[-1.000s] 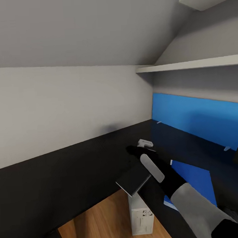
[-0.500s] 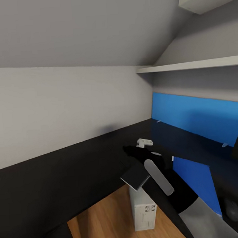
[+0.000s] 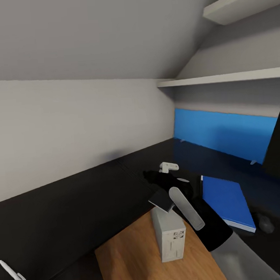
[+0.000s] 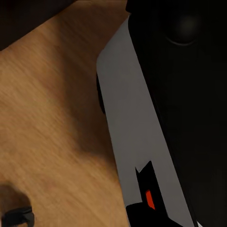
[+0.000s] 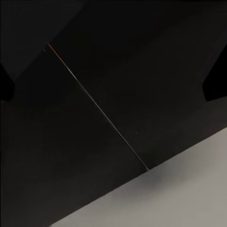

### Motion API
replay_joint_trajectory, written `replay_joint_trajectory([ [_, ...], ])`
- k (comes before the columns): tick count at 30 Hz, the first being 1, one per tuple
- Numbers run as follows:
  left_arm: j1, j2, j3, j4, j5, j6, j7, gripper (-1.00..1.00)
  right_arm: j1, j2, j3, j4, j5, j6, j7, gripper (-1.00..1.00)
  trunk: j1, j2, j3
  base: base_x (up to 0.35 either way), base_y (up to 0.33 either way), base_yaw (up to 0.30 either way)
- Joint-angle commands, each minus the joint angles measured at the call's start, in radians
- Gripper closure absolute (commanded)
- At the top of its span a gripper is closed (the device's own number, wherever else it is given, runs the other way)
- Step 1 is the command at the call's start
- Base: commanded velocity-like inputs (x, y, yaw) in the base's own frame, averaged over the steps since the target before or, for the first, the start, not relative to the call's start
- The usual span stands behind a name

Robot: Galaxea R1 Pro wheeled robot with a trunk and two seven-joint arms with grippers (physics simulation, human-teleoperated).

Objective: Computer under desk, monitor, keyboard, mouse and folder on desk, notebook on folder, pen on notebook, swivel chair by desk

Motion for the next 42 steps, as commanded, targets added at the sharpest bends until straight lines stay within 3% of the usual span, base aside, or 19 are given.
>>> replay_joint_trajectory([
  [1,0.0,0.0,-0.003,-0.002,0.005,-0.001,-0.002,-1.0,-0.001,0.0,0.001,-0.001,-0.009,0.001,-0.01,-1.0,0.0,-0.001,-0.001,-0.066,0.1,-0.253],
  [3,-0.001,-0.001,-0.007,-0.003,0.004,-0.001,-0.003,-1.0,-0.001,-0.001,0.002,-0.004,-0.009,0.001,-0.009,-1.0,0.0,-0.001,-0.001,-0.048,0.072,-0.243],
  [4,-0.021,-0.003,-0.027,-0.009,-0.056,-0.002,-0.003,-1.0,0.012,-0.008,0.002,-0.059,-0.01,0.027,-0.006,-1.0,0.0,-0.001,-0.001,-0.011,0.017,-0.069],
  [5,-0.026,-0.003,-0.028,-0.01,-0.074,-0.002,-0.003,-1.0,0.019,-0.009,0.003,-0.075,-0.01,0.043,-0.005,-1.0,0.0,-0.001,-0.001,-0.009,0.013,-0.056],
  [6,-0.059,-0.002,-0.032,-0.014,-0.185,-0.006,0.003,-1.0,0.053,-0.01,0.002,-0.165,-0.009,0.154,-0.001,-1.0,0.0,-0.001,-0.001,-0.002,0.004,-0.026],
  [11,-0.083,0.0,-0.032,-0.015,-0.23,-0.007,0.003,-1.0,0.07,-0.012,0.003,-0.201,-0.009,0.198,0.0,-1.0,0.0,-0.001,-0.001,-0.001,0.002,-0.121],
  [20,-0.089,0.0,-0.026,-0.015,-0.239,-0.007,-0.007,-1.0,0.08,-0.011,0.004,-0.214,-0.009,0.209,0.001,-1.0,0.0,-0.001,-0.001,0.0,0.0,-0.247],
  [30,-0.09,-0.002,-0.023,-0.015,-0.234,-0.008,-0.005,-1.0,0.081,-0.011,0.004,-0.215,-0.009,0.21,0.001,-1.0,0.0,-0.001,-0.001,-0.015,-0.005,-0.052],
  [42,-0.09,0.0,-0.02,-0.015,-0.228,-0.008,-0.005,-1.0,0.081,-0.011,0.007,-0.215,-0.009,0.21,0.001,-1.0,0.0,-0.001,-0.001,-0.264,-0.113,-0.003],
])
